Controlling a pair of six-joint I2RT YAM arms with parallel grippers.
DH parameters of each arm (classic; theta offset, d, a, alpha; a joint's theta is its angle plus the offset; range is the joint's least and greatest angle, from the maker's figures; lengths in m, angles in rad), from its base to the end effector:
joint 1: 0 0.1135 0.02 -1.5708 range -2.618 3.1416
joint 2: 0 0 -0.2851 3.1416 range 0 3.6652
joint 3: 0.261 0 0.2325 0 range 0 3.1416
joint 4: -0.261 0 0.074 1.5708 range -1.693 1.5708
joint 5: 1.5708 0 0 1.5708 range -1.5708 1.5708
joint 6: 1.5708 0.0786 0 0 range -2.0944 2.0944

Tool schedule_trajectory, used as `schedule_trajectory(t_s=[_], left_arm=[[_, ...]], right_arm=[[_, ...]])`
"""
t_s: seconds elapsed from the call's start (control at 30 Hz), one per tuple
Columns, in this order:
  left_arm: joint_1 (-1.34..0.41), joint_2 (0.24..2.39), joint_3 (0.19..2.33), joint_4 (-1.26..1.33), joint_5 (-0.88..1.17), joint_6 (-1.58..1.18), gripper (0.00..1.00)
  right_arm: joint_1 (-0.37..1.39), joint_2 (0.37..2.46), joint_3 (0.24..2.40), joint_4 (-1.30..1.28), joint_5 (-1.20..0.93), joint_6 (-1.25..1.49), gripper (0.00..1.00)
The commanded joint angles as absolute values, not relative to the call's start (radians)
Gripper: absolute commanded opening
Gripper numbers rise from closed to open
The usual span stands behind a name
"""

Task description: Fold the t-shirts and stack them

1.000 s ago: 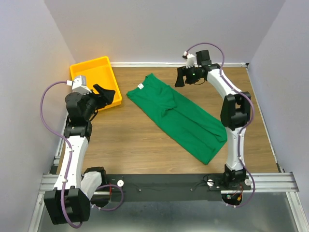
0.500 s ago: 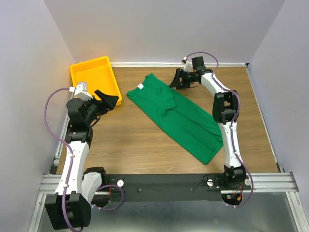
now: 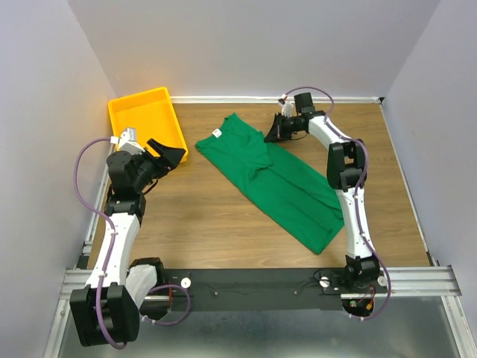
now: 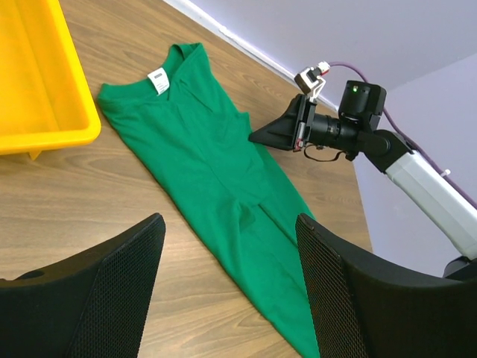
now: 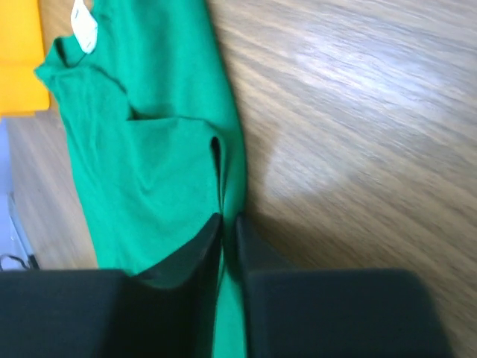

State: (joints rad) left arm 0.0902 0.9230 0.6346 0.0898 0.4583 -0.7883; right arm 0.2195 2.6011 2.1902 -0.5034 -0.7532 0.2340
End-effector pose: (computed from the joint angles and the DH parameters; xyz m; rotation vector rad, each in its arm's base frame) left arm 0.2243 -0.0146 0.3060 -0.4560 1.7820 -0.9020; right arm 0.5490 0.1776 0.1214 -0.3112 2.4448 1.1282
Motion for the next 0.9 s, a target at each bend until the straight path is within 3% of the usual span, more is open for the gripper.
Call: schedule_trajectory(t_s=[0.0, 0.07, 0.27, 0.47, 0.57, 0.6, 0.67, 0.7, 0.77, 0.8, 0.87], left_arm=[[0.089, 0.943, 0.615, 0.127, 0.514, -0.807, 0.79], [0.086, 0.956, 0.615, 0.129, 0.522, -0.802, 0.79], [0.02, 1.035, 0.638, 0.127, 0.514, -0.795, 0.76], [-0.197, 1.259, 0.762, 0.162, 0.433, -0.785, 0.76], [-0.262, 1.403, 0.85, 0.186, 0.413, -0.798, 0.74], [-0.303, 1.443, 0.911, 0.186, 0.404, -0.792, 0.73], [-0.342, 1.58, 0.98, 0.164, 0.367, -0.77, 0.73], [-0.372, 1.629, 1.059, 0.149, 0.356, -0.764, 0.73], [-0.396, 1.776, 1.145, 0.112, 0.325, -0.759, 0.72], [-0.403, 1.822, 1.231, 0.101, 0.304, -0.765, 0.71], [-0.417, 1.951, 1.37, 0.078, 0.276, -0.764, 0.7]], right_arm=[[0.216, 2.68, 2.198, -0.552, -0.646, 0.259, 0.08], [0.197, 2.686, 2.229, -0.548, -0.617, 0.291, 0.01], [0.08, 2.626, 2.2, -0.531, -0.551, 0.344, 0.01], [-0.035, 2.516, 1.982, -0.523, -0.534, 0.301, 0.0], [-0.07, 2.451, 1.872, -0.518, -0.534, 0.269, 0.06], [-0.08, 2.413, 1.852, -0.518, -0.534, 0.256, 0.22], [-0.103, 2.364, 1.786, -0.515, -0.538, 0.194, 0.42], [-0.109, 2.338, 1.767, -0.514, -0.528, 0.169, 0.59], [-0.135, 2.257, 1.717, -0.512, -0.517, 0.079, 0.71], [-0.144, 2.231, 1.695, -0.512, -0.512, 0.052, 0.83], [-0.169, 2.157, 1.646, -0.514, -0.512, -0.024, 0.9]])
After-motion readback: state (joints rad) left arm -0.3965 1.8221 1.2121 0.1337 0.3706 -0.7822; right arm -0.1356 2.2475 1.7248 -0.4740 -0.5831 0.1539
